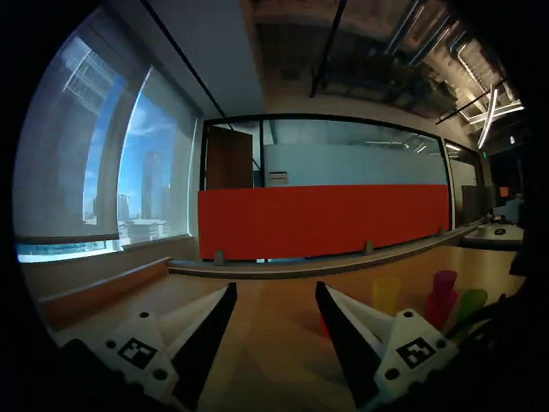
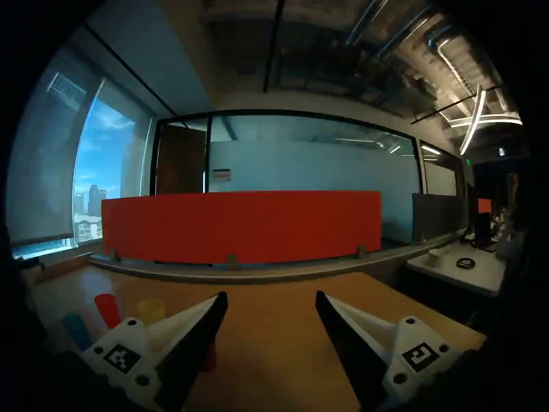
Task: Pour water
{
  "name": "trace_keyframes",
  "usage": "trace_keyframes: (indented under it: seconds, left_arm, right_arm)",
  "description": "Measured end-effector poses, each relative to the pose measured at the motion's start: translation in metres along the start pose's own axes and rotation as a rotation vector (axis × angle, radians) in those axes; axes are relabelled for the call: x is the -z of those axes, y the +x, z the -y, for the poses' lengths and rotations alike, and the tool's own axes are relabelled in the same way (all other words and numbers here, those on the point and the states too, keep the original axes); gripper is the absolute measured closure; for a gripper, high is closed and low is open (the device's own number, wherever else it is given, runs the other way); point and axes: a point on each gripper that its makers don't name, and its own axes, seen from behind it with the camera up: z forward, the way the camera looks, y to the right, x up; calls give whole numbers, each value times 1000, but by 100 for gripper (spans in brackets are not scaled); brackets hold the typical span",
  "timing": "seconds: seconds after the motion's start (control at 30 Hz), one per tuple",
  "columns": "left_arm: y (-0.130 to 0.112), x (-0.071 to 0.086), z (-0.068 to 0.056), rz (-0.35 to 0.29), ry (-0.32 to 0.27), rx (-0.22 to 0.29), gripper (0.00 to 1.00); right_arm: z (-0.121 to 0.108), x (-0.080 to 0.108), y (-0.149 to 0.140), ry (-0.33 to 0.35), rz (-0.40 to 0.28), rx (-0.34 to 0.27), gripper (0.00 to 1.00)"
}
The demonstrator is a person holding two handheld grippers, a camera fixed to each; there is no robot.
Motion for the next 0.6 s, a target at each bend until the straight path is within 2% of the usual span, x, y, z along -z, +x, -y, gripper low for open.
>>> trace_keyframes:
  seconds: [0.6]
  left_arm:
    - [-37, -1, 5, 45, 14, 29, 16]
  right_arm:
    - [7, 0, -6, -4, 27, 21, 1]
